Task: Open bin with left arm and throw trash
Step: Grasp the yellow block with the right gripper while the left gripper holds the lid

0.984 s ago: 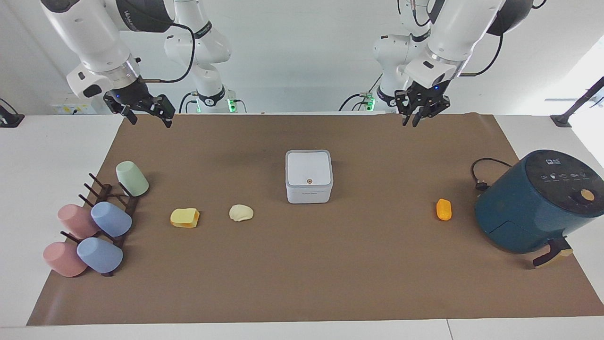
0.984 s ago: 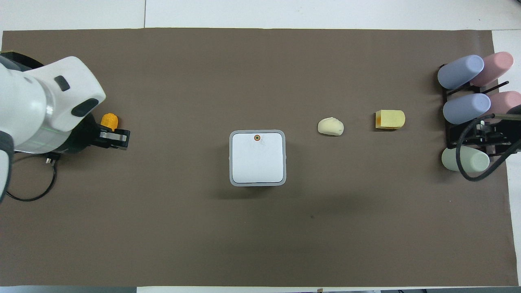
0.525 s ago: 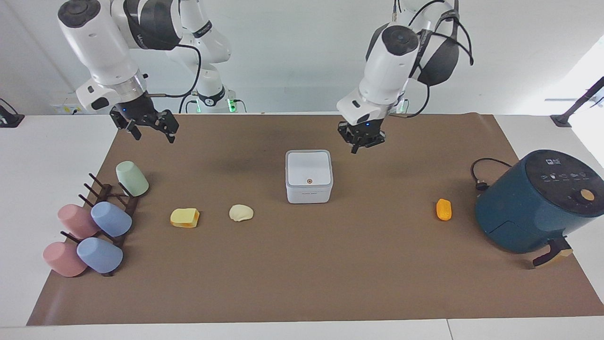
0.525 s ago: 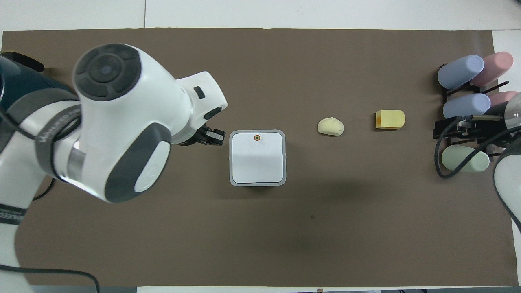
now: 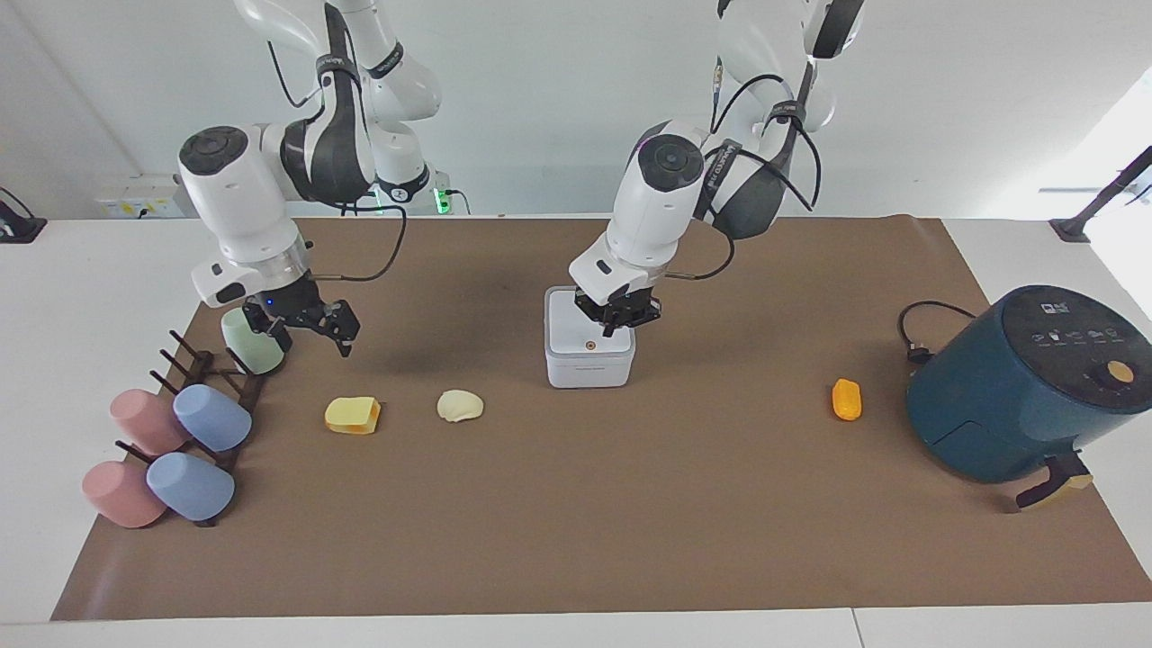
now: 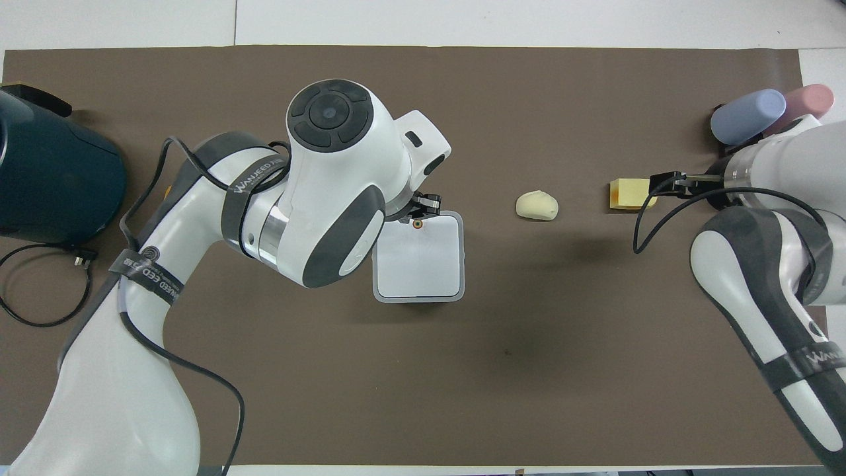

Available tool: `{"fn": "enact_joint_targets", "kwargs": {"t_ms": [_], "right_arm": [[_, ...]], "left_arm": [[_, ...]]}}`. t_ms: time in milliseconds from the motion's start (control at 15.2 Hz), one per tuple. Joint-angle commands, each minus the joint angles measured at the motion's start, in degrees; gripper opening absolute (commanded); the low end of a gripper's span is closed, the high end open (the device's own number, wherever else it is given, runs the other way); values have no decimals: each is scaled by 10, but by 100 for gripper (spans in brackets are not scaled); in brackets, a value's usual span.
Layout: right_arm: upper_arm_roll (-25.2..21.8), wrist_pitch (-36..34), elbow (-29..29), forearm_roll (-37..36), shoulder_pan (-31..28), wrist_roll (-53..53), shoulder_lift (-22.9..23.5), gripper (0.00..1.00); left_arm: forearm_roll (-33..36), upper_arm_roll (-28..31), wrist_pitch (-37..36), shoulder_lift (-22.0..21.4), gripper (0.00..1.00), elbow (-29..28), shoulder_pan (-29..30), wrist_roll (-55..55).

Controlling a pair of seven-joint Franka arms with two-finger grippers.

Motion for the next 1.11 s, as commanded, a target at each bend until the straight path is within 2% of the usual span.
{"fn": "enact_joint_targets", "kwargs": {"t_ms": [0, 197, 656, 1049], "right_arm": [[1, 54, -34, 1, -12, -8, 8, 100], [1, 149, -99, 1, -30, -11, 15, 100], [7, 230, -97, 3, -19, -50, 79, 100], [25, 273, -96, 4, -18, -52, 103, 100]], "left_arm": [[-15, 9, 15, 13, 0, 15, -11, -29], [-15, 9, 39, 22, 0, 12, -13, -43], [-15, 10, 46, 23, 0, -7, -21, -47], [-12, 10, 57, 21, 0, -29, -18, -45]]}}
